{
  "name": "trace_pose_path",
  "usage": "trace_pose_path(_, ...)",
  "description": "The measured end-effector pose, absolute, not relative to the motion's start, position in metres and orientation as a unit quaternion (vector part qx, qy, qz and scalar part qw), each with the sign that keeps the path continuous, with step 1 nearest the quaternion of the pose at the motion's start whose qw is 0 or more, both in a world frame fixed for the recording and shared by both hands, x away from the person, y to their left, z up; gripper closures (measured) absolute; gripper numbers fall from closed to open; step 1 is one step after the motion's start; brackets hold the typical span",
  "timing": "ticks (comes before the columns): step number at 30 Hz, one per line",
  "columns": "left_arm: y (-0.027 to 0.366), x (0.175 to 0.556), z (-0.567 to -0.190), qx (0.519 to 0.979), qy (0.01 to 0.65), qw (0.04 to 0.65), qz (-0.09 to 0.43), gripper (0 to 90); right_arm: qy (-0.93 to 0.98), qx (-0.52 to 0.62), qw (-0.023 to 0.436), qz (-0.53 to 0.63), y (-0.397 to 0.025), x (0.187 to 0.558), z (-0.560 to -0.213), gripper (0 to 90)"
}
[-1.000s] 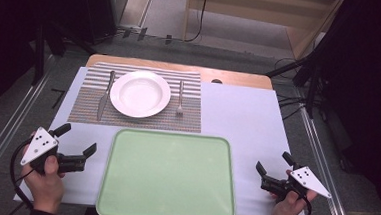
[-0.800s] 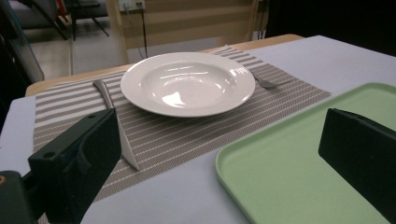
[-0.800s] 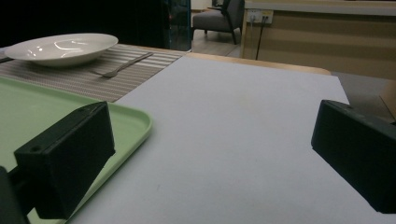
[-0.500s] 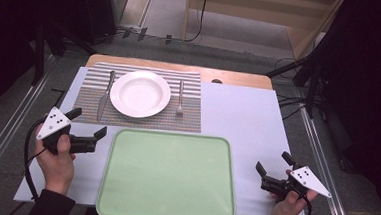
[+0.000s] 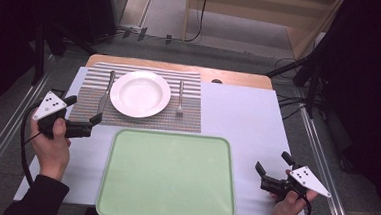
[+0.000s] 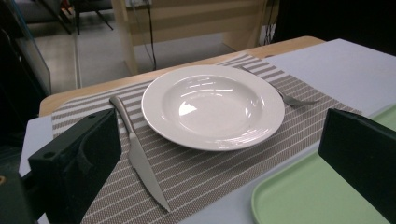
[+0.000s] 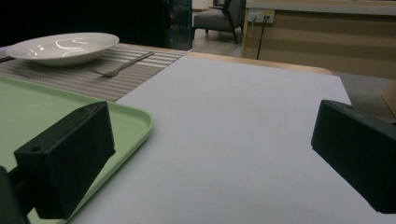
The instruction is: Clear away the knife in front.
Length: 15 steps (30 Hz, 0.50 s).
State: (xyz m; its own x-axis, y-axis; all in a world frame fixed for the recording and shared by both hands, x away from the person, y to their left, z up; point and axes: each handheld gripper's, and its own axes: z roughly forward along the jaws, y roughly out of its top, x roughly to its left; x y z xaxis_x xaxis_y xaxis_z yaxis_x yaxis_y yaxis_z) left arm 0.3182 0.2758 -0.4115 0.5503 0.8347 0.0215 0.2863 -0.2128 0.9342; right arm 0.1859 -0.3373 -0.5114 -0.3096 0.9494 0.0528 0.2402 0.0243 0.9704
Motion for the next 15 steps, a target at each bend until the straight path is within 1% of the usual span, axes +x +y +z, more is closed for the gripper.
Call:
trace_pose_path(6,0.274,0.33,-0.408,0.731,0.386,0.492,0.274,0.0,0.627,0.475,0.344,0.512,-0.337,0.186,-0.511,0.0)
trace_pose_path(15,0.266,0.361,-0.405,0.744,0.4,0.47,0.258,0.0,0.625,0.475,0.352,0.509,-0.338,0.187,-0.512,0.0)
